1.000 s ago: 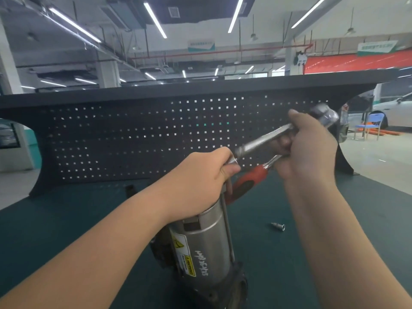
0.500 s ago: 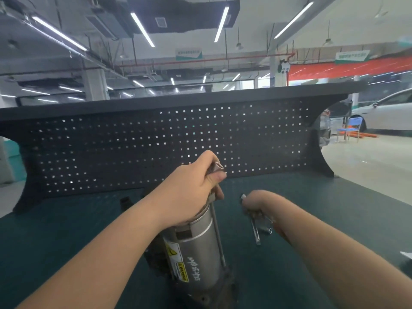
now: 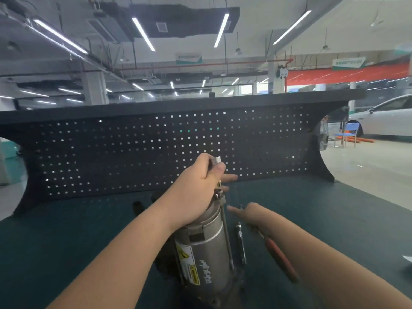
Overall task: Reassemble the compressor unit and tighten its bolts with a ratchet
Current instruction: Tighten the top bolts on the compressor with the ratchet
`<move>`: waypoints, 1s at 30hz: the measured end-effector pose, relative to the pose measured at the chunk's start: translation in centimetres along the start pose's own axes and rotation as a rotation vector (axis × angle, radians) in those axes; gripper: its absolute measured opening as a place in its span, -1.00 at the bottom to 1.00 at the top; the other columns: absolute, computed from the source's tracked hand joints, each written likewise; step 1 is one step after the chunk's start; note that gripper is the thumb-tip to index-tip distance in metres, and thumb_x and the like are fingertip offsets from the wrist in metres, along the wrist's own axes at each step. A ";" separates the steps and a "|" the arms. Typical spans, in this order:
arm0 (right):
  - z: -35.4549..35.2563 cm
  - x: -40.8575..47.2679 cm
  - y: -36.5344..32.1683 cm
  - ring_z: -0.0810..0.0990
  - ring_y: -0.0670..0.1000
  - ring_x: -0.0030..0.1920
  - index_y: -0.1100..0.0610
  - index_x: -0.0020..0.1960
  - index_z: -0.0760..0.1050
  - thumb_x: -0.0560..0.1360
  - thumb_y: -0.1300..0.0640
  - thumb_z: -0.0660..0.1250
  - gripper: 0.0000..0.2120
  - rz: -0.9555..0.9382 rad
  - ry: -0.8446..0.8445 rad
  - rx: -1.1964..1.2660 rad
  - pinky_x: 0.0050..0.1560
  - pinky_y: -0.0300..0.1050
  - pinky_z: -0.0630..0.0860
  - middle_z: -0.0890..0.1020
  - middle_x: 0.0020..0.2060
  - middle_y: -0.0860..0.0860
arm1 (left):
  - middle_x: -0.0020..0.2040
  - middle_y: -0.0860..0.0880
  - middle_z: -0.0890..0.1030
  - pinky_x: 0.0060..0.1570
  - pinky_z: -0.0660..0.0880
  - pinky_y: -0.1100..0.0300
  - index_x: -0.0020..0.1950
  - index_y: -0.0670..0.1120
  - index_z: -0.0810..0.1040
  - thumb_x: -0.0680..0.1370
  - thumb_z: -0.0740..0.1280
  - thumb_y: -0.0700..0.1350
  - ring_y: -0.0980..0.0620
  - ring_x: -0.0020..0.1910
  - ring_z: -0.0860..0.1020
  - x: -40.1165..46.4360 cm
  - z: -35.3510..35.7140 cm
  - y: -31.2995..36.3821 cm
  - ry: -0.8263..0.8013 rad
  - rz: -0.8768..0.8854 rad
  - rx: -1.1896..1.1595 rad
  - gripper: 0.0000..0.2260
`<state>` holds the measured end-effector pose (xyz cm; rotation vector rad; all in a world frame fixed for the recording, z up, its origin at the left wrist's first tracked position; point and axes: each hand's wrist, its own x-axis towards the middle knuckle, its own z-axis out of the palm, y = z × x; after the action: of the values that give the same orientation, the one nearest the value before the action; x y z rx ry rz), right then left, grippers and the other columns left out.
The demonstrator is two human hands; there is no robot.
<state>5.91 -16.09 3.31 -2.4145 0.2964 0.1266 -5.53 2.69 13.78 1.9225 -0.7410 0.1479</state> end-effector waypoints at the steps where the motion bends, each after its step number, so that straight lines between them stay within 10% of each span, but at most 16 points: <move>1: -1.0 -0.6 -0.2 0.51 0.08 -0.43 0.29 0.03 0.51 0.58 -0.28 0.07 -0.38 0.000 0.045 0.143 -0.31 -0.15 0.43 0.56 -0.37 0.16 | 0.04 0.16 0.69 0.01 0.55 0.25 -0.03 -0.01 0.37 0.68 0.08 0.02 0.17 0.01 0.66 0.0 0.0 -0.1 -0.001 -0.006 -0.012 -0.82; 4: -4.2 -3.6 -1.1 0.33 -0.03 -0.63 0.15 -0.13 0.47 0.63 -0.12 0.07 -0.60 -0.056 0.093 0.525 -0.49 -0.33 0.23 0.40 -0.65 0.02 | 0.04 0.15 0.70 0.09 0.54 0.10 0.09 -0.10 0.39 0.68 0.10 0.02 0.07 0.07 0.65 0.0 0.0 0.0 -0.005 -0.022 0.007 -0.79; 10: -9.6 -11.6 -4.5 0.23 -0.10 -0.63 0.09 -0.23 0.42 0.61 -0.14 0.15 -0.63 -0.218 -0.022 0.879 -0.60 -0.39 0.11 0.29 -0.60 -0.05 | 0.05 0.07 0.70 0.13 0.51 -0.01 0.10 -0.07 0.41 0.68 0.11 0.03 -0.20 0.15 0.58 0.0 -0.2 0.2 0.014 -0.042 0.100 -0.80; 21: -12.0 -17.7 -9.9 0.34 -0.06 -0.58 0.16 -0.07 0.53 0.56 -0.09 0.29 -0.71 -0.533 -0.003 0.352 -0.59 -0.32 0.21 0.54 -0.46 0.03 | 0.06 0.12 0.68 0.21 0.51 0.06 0.08 0.09 0.49 0.63 0.26 -0.05 0.17 0.05 0.64 0.2 -0.7 -0.7 -0.016 0.048 0.067 -0.94; 27: -12.7 -17.7 -11.7 0.28 -0.10 -0.59 0.14 -0.14 0.43 0.58 -0.07 0.25 -0.71 -0.400 -0.186 0.274 -0.62 -0.35 0.19 0.47 -0.48 0.02 | -0.08 0.22 0.71 -0.11 0.50 0.41 0.07 -0.02 0.47 0.62 0.30 -0.07 0.24 -0.05 0.65 0.0 -1.0 -0.5 -0.040 0.038 0.038 -0.93; 30: -13.0 -17.8 -12.3 0.32 -0.09 -0.56 0.15 -0.13 0.44 0.62 0.00 0.20 -0.75 -0.269 -0.287 0.239 -0.62 -0.32 0.24 0.49 -0.46 0.04 | -0.07 0.22 0.70 0.00 0.54 0.27 0.12 0.03 0.47 0.62 0.30 -0.06 0.21 -0.04 0.65 -0.1 -1.0 -0.4 -0.044 0.039 0.044 -0.90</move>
<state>-8.12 -12.40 23.92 -2.1402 -0.1382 0.2951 -5.23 3.72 13.91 1.9589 -0.8110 0.1472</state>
